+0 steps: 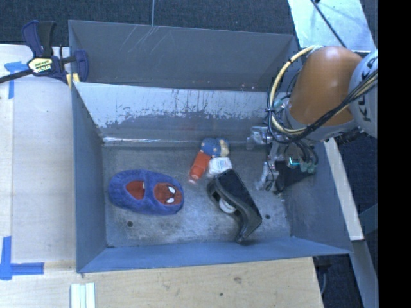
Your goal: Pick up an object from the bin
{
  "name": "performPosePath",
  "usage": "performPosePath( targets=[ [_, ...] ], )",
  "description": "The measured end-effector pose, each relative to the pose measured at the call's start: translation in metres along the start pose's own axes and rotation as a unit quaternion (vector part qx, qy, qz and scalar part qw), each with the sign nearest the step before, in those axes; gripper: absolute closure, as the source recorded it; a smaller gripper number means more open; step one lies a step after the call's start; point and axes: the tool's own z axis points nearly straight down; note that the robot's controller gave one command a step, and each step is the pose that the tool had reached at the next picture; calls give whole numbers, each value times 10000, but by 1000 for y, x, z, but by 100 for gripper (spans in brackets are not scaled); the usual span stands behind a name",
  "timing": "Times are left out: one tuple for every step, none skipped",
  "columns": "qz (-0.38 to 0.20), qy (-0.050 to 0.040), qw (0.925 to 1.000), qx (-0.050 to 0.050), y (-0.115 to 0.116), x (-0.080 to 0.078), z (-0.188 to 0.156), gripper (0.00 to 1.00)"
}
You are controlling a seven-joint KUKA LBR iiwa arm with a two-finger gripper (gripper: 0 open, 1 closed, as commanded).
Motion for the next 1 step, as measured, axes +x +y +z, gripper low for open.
performPosePath(
  targets=[
    [-1520,-4,9884,13,-82,24,65,0]
  ],
)
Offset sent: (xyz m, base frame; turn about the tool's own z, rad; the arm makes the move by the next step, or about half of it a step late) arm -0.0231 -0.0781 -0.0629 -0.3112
